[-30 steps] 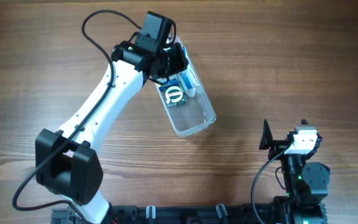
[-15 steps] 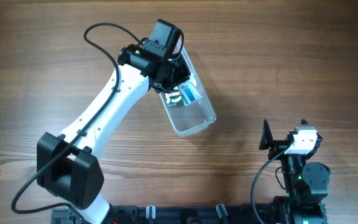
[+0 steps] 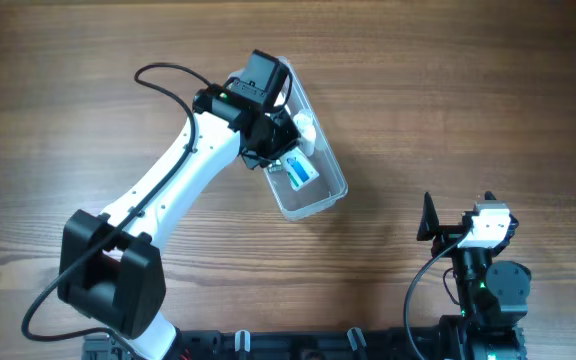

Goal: Pack container
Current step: 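Lower the Panadol box into the container and open the left gripper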

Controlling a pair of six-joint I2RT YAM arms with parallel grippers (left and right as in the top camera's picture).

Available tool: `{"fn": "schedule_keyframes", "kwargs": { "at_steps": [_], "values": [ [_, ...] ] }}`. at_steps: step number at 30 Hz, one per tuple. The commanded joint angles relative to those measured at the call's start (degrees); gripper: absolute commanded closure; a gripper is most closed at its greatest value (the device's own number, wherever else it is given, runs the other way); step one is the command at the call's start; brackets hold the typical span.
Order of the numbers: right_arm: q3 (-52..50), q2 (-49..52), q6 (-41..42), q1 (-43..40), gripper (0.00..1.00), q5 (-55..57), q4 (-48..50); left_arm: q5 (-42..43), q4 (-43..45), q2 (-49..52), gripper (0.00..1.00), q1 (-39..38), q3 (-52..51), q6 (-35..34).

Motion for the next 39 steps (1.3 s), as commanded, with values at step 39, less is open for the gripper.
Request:
{"fn": "schedule_keyframes", "kwargs": {
  "at_steps": [39],
  "values": [
    [-0.31, -0.61, 0.92, -0.33, 0.0, 1.11, 0.22, 2.16, 6.12, 0.83, 0.36, 2.91, -1.27, -1.18]
  ]
}}
